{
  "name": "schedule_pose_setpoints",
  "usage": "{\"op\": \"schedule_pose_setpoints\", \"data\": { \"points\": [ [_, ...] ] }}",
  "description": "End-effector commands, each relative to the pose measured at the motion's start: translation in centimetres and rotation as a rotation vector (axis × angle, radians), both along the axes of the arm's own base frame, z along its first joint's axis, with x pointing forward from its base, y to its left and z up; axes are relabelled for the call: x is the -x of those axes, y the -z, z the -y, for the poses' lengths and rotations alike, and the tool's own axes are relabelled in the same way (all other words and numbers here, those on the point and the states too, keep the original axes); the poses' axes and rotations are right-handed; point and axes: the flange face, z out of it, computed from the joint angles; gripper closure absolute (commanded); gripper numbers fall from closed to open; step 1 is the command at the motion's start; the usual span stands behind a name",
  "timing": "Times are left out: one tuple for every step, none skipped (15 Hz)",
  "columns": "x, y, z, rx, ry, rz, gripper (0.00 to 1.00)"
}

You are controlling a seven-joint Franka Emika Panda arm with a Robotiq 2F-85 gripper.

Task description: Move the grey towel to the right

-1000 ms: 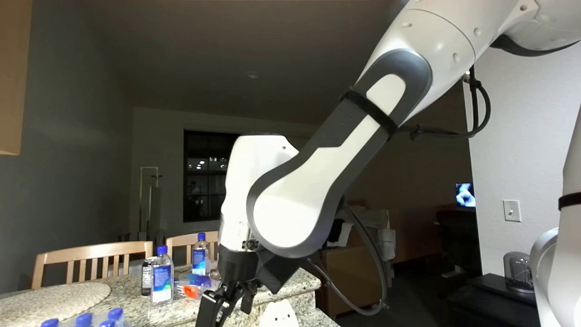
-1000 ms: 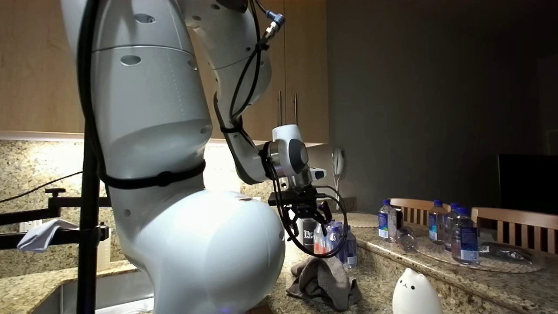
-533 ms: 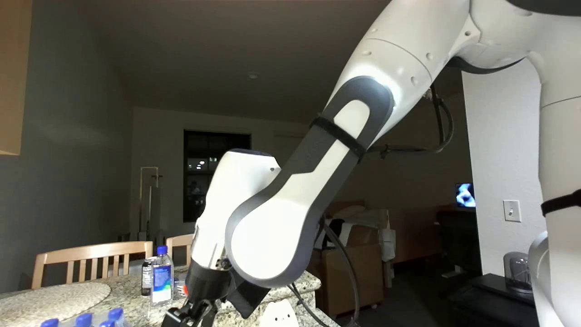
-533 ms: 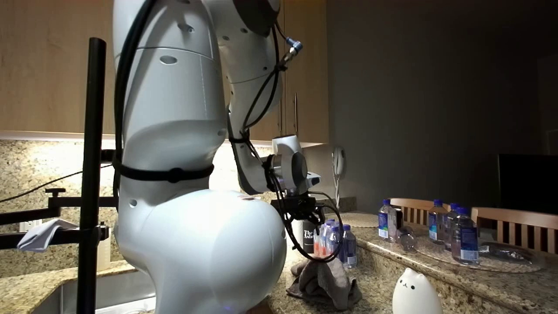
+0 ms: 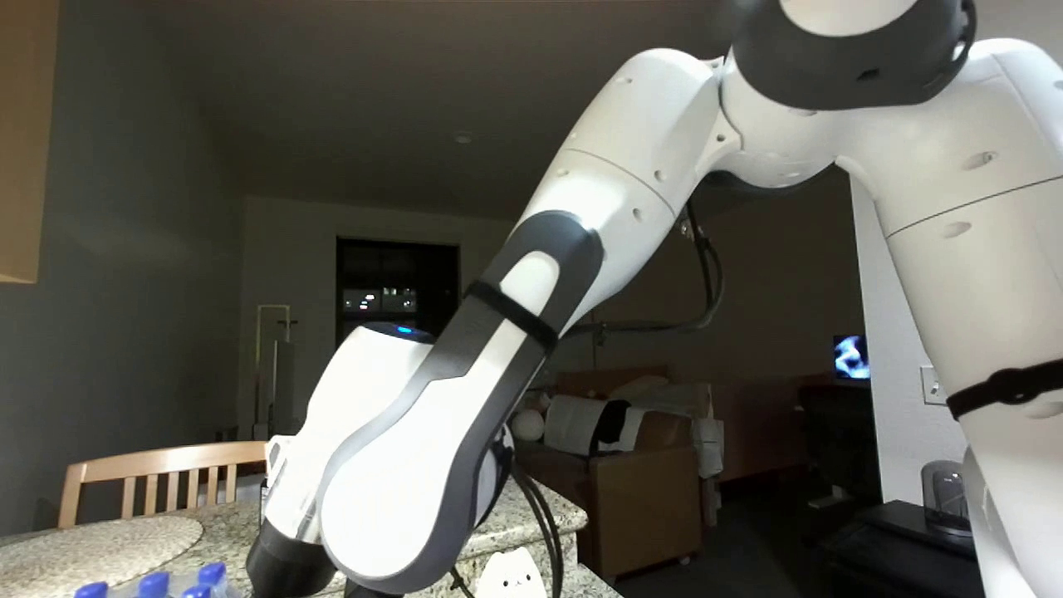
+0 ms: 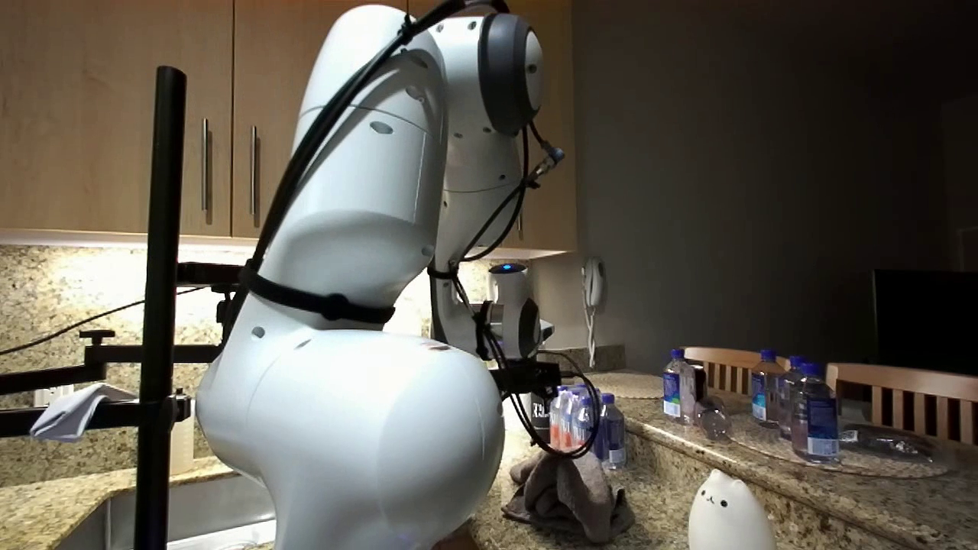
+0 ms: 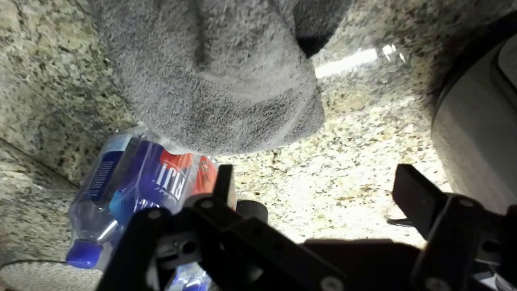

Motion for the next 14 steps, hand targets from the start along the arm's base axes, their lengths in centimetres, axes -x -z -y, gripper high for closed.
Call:
{"op": "schedule_pose_setpoints", "data": {
  "points": [
    [-3.1, 1.5, 0.5, 0.042, -0.095, -0.005, 0.00],
    [-3.8, 1.9, 1.1, 0.066, -0.111, -0.017, 0.00],
    [-4.4, 2.3, 1.7, 0.087, -0.122, -0.032, 0.00],
    [-4.7, 2.7, 2.5, 0.111, -0.131, -0.053, 0.00],
    [-4.9, 3.1, 3.3, 0.135, -0.138, -0.076, 0.00],
    [-4.6, 3.7, 4.2, 0.158, -0.145, -0.109, 0.00],
    [-4.3, 4.2, 4.9, 0.180, -0.149, -0.134, 0.00],
    [-3.8, 4.8, 5.6, 0.201, -0.160, -0.161, 0.00],
    [-3.4, 5.2, 6.0, 0.214, -0.172, -0.175, 0.00],
    [-2.6, 5.6, 6.1, 0.213, -0.183, -0.191, 0.00],
    [-1.9, 6.0, 6.1, 0.211, -0.195, -0.199, 0.00],
    [-1.0, 6.4, 6.0, 0.207, -0.207, -0.207, 0.00],
    [-0.2, 6.8, 5.9, 0.206, -0.218, -0.214, 0.00],
    [0.5, 7.3, 5.7, 0.199, -0.227, -0.214, 0.00]
  ]
}}
